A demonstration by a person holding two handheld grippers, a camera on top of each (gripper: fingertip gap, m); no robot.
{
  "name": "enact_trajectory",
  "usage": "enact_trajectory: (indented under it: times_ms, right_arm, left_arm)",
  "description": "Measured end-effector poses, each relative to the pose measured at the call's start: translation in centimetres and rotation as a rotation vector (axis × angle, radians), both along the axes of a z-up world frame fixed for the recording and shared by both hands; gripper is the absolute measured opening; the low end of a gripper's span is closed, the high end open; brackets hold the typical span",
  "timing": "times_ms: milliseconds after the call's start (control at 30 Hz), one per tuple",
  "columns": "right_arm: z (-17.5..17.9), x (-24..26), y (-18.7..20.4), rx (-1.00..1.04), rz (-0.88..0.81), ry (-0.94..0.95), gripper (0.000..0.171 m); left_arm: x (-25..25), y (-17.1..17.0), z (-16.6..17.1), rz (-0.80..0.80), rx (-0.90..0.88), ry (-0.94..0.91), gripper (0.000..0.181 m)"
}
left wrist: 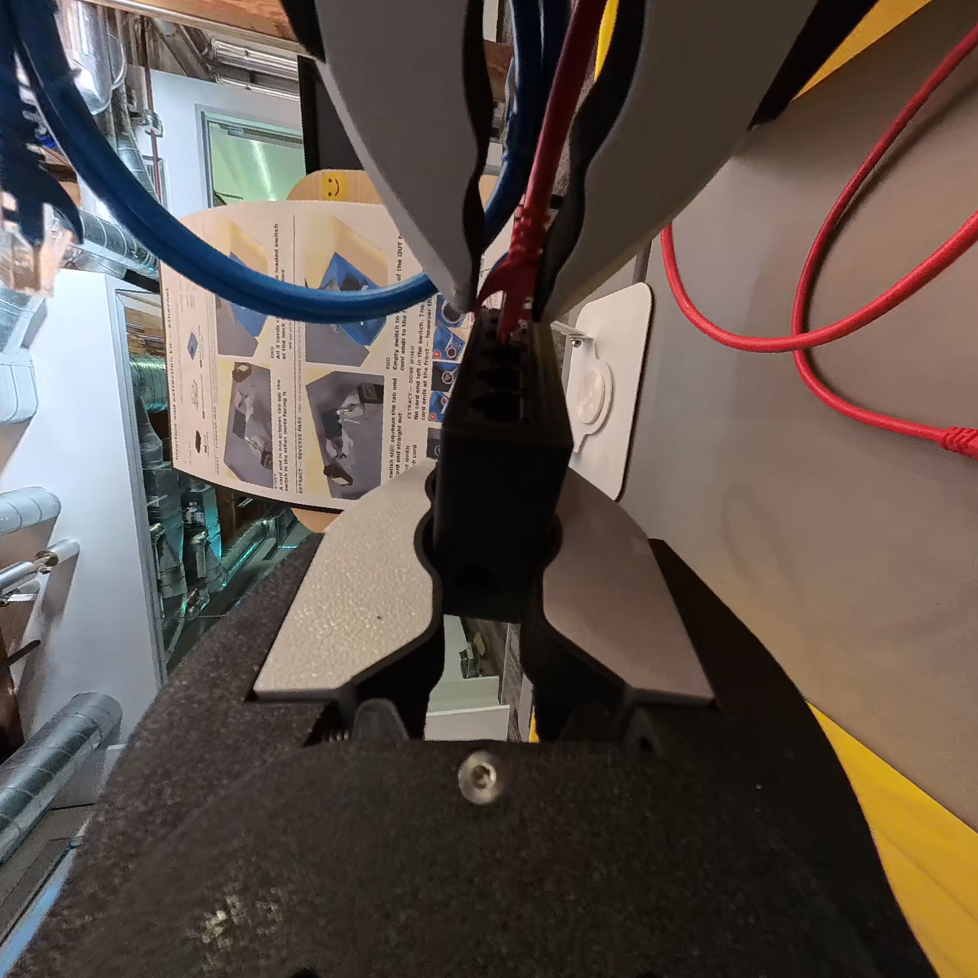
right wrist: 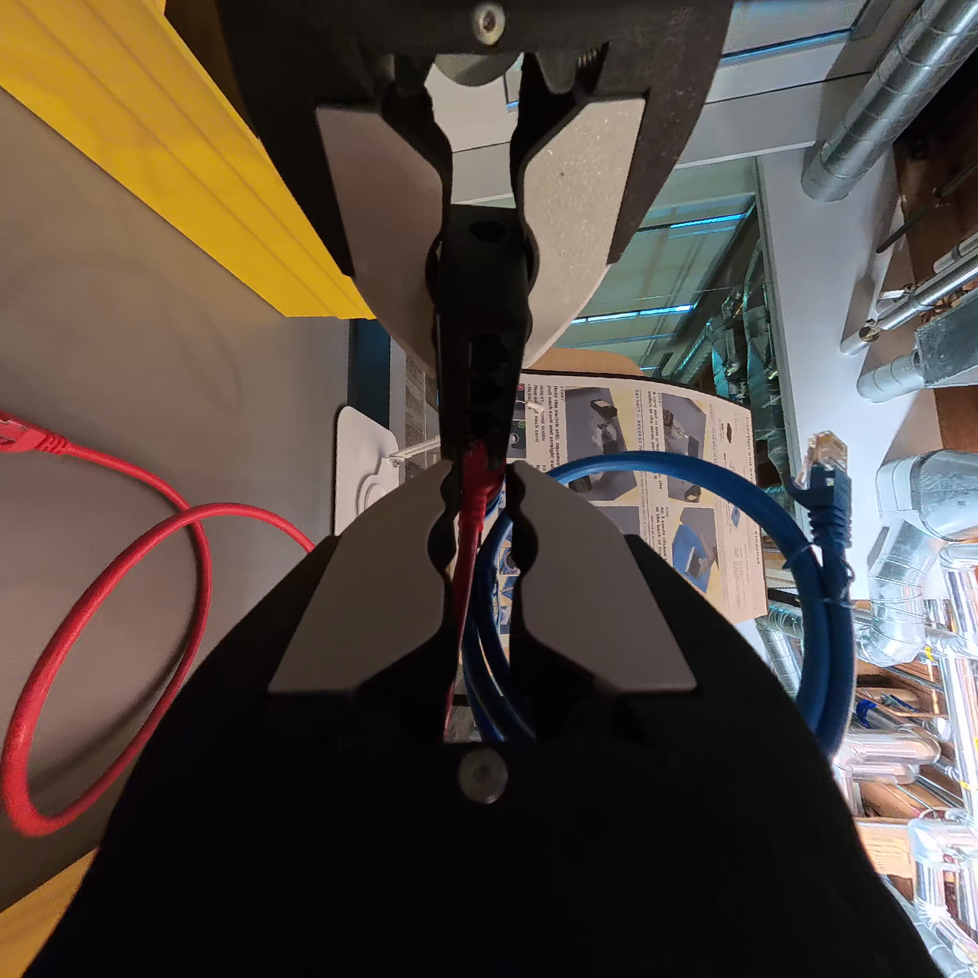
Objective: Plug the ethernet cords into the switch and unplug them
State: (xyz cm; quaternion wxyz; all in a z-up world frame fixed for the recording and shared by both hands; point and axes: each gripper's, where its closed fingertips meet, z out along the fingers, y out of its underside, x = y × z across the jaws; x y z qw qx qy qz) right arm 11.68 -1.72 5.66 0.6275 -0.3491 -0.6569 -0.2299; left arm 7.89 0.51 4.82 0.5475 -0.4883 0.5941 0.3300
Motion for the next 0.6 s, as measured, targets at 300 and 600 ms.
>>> enact_trajectory:
  times_ms: [300, 600]
  right_arm:
    - [-0.22, 0.02, 0.02, 0.006, -0.009, -0.02, 0.016]
    - [-0.21, 0.23, -0.02, -0.017, -0.032, -0.034, 0.015]
  left_arm:
    - [0.07, 0.04, -0.12, -0.006, 0.003, 0.006, 0.031]
    - [0.31, 0.14, 0.02, -0.007, 0.027, -0.001, 0.031]
